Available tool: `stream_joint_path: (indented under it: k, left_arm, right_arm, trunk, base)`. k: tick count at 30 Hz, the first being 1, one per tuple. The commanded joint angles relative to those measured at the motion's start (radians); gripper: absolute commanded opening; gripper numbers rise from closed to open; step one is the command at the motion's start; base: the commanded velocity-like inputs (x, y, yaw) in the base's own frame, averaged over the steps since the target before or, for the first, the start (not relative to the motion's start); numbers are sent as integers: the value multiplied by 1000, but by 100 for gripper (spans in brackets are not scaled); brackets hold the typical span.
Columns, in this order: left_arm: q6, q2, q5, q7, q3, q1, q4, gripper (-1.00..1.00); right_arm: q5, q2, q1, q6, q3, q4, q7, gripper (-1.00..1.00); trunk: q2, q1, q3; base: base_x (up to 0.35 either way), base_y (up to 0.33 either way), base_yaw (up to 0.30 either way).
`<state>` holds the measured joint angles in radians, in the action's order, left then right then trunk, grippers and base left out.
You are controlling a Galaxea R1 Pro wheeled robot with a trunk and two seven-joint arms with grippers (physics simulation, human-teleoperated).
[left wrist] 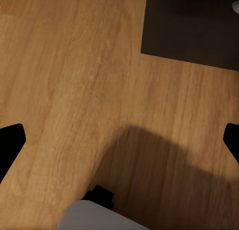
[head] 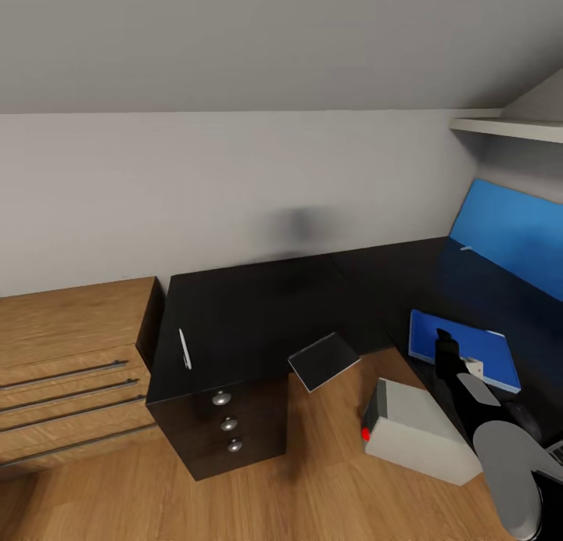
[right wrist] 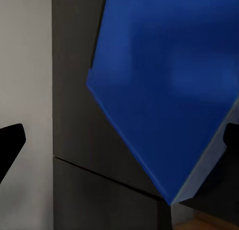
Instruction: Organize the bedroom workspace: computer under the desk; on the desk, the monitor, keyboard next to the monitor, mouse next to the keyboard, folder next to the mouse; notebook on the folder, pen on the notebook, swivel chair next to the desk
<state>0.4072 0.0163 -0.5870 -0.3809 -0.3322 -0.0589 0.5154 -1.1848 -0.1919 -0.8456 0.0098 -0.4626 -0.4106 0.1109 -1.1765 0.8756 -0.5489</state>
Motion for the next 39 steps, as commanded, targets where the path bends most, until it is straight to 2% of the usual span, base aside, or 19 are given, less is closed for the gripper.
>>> stream_joint_path:
  k: [1, 25, 39]
  left_arm:
    - [5, -1, -8, -7, -8, -1, 0, 100]
    - [7, -3, -9, -7, -7, -1, 1, 100]
    - [8, -10, -10, -10, -4, -1, 3, 100]
  right_arm:
    - [-10, 0, 0, 1, -3, 1, 6, 100]
    - [-12, 9, 0, -1, -1, -4, 10, 100]
    - [-13, 17, 0, 1, -1, -1, 10, 100]
  trunk:
    - [-1, 0, -1]
    - [-1, 0, -1]
    - [-1, 0, -1]
  base:
    - [-9, 0, 0]
    - [-1, 0, 0]
    - [-83, 0, 0]
